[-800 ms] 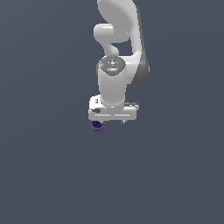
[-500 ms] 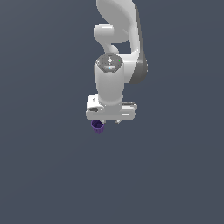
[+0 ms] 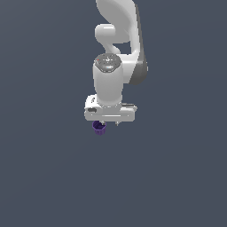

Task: Pick up the object and move it to a goal position.

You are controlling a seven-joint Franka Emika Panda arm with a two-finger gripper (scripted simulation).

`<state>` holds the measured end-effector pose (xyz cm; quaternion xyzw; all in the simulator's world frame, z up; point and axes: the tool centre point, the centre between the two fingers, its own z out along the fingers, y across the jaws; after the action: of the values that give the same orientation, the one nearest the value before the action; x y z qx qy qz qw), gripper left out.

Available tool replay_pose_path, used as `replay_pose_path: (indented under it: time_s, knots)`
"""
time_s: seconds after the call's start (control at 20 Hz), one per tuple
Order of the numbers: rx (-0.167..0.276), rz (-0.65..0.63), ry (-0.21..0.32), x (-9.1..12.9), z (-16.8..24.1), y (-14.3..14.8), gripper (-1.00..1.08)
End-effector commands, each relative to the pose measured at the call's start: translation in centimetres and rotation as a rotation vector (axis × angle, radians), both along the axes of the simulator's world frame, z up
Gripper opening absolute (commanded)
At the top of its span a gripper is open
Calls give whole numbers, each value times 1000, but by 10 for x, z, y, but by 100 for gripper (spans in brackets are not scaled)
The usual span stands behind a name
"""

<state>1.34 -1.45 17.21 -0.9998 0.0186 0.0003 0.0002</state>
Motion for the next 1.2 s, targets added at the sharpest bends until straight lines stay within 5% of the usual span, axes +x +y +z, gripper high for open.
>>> replay_pose_path:
  time_s: [0.0,1.15]
  knots:
    - [1,-26,0,-1,-2,-1,28]
    - [7,-638,3,-20,-52,-28,28]
